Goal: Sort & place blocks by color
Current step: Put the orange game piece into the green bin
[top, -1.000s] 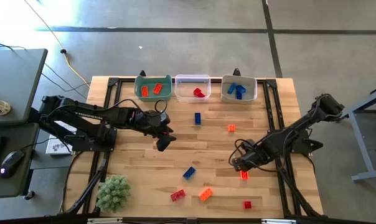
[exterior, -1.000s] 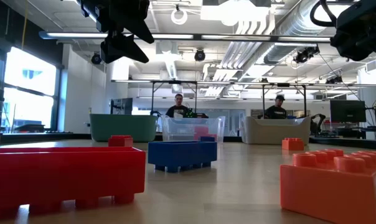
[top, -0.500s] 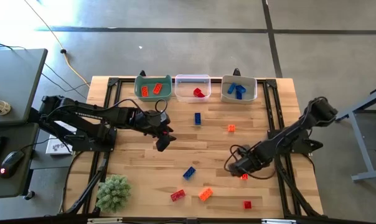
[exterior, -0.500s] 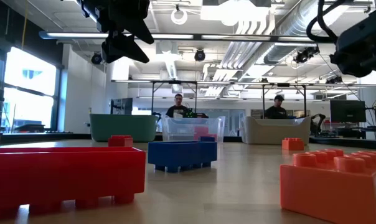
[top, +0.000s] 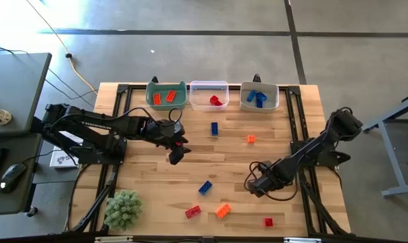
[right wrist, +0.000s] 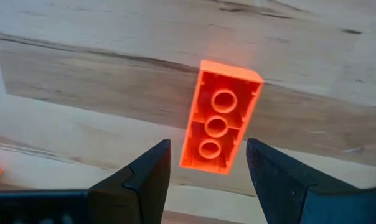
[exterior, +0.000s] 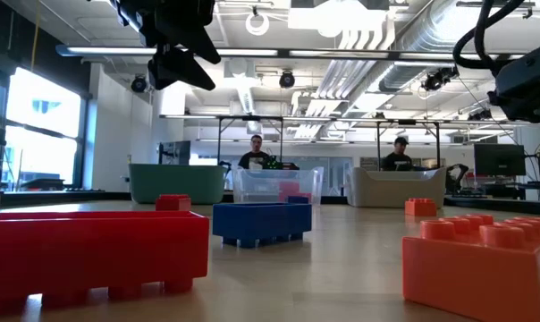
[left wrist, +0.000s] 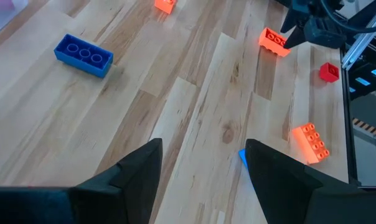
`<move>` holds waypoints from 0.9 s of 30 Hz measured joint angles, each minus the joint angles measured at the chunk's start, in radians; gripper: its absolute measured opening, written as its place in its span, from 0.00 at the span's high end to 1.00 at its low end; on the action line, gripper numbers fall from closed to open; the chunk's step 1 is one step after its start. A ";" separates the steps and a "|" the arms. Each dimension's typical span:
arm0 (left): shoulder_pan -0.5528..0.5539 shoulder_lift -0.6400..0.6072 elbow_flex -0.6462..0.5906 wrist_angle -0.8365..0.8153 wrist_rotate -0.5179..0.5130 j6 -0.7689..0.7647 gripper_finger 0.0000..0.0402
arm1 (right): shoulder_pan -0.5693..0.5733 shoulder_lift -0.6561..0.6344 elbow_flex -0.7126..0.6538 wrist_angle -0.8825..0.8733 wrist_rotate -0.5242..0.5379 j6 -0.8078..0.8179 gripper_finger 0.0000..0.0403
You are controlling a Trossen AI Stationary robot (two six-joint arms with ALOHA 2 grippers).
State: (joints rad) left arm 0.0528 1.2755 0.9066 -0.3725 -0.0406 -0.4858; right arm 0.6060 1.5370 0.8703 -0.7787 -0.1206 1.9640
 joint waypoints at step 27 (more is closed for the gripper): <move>0.005 0.000 0.000 0.000 -0.075 0.032 0.45 | -0.004 0.105 0.000 0.085 -0.039 -0.008 0.73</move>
State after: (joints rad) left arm 0.0579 1.2755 0.9066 -0.3722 -0.1156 -0.4536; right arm 0.6022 1.6420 0.8703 -0.6932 -0.1593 1.9564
